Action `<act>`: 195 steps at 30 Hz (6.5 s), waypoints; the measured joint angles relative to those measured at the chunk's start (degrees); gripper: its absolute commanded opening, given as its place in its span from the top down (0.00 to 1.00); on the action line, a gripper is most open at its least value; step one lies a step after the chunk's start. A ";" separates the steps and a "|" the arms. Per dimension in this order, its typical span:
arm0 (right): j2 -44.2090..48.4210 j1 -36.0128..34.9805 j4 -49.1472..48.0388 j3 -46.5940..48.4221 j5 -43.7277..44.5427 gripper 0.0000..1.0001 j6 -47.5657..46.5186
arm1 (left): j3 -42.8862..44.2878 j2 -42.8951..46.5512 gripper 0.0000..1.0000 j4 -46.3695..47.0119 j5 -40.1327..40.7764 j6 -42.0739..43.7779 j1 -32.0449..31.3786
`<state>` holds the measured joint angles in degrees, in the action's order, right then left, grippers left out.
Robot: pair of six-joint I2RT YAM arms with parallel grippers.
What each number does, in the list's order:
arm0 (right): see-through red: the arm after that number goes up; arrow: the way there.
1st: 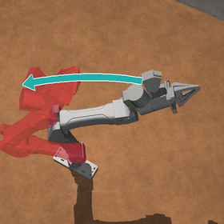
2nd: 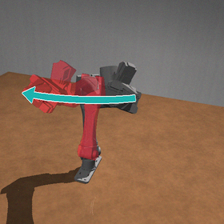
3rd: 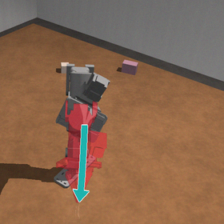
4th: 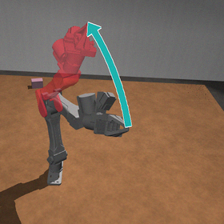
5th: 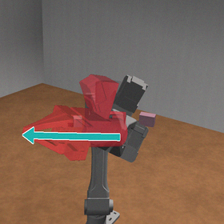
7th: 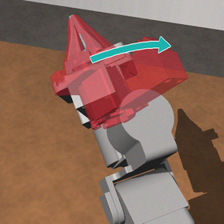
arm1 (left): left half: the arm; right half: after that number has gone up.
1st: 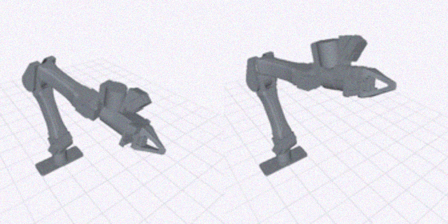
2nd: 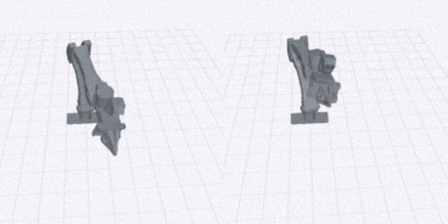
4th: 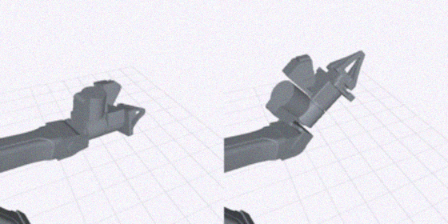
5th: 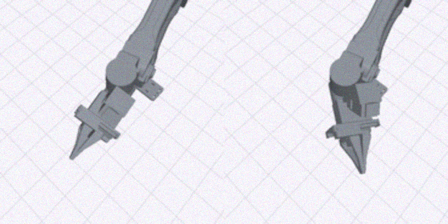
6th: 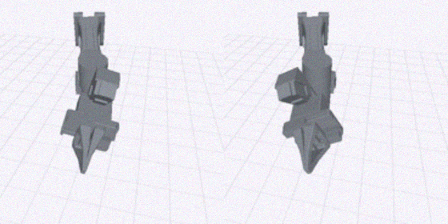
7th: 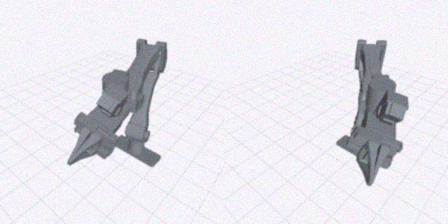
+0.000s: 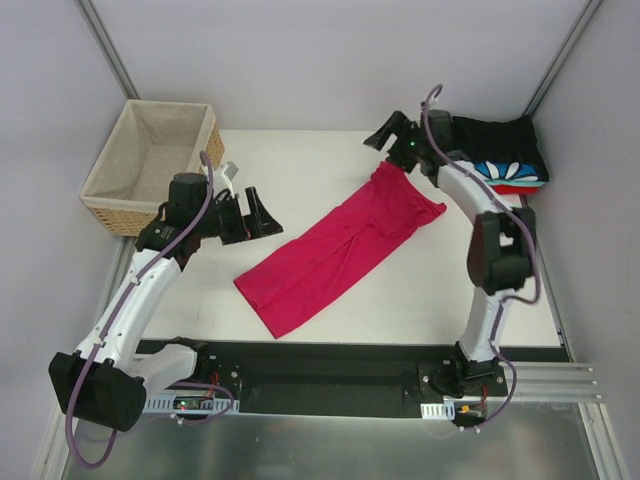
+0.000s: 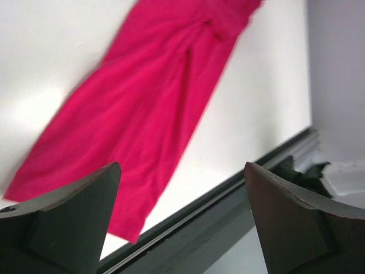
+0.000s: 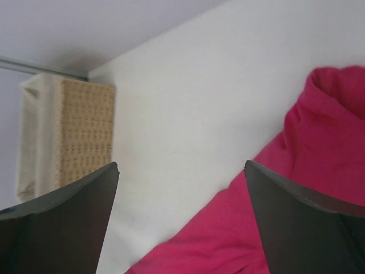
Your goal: Fold and stack the t-shirts
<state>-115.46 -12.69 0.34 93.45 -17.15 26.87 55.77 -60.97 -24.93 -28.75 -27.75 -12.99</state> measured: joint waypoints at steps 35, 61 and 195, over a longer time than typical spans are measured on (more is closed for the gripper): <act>63.56 -1.18 13.53 -41.42 6.40 0.03 -11.19 | -29.49 7.21 0.12 4.90 -25.44 -7.74 -0.07; 64.13 -0.15 13.62 -46.82 6.38 0.04 -12.39 | -29.18 -8.24 0.12 11.10 -8.76 -11.50 -11.91; 49.75 -16.31 1.05 -26.25 -1.99 0.04 -13.92 | -15.37 -2.51 0.10 12.79 -8.11 -10.45 -10.99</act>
<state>-65.71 -28.99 1.39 67.20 -19.14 12.95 40.40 -63.48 -12.14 -36.86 -38.20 -23.99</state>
